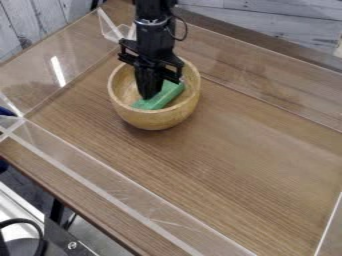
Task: Put the green block in the brown bowl
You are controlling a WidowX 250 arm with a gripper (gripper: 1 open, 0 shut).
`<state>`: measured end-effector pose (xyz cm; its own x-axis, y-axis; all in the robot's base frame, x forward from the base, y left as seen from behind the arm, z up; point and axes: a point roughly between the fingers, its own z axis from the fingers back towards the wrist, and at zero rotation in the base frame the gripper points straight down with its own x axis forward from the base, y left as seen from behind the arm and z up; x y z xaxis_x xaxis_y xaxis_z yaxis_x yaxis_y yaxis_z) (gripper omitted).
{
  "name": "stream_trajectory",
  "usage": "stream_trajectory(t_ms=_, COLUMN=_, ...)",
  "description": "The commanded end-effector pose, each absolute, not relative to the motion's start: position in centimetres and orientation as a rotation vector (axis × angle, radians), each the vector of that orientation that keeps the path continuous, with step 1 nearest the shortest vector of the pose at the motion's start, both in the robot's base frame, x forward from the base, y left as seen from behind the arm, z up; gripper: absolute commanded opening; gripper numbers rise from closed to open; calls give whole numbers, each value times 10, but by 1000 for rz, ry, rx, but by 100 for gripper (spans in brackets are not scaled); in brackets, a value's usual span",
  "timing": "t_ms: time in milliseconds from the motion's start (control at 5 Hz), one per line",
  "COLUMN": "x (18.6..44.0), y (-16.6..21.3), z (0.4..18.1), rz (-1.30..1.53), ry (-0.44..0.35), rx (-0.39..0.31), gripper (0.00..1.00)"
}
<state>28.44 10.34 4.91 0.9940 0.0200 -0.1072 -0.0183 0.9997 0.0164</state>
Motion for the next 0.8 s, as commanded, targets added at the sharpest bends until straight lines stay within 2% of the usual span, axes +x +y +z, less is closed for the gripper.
stream_trajectory(t_ms=0, x=299, y=113, z=53, rz=26, ry=59, rx=30, gripper=0)
stream_trajectory(t_ms=400, x=308, y=119, z=38, rz=30, ry=60, rx=16, gripper=0)
stream_trajectory(t_ms=600, x=306, y=115, z=37, rz=24, ry=58, rx=20, gripper=0)
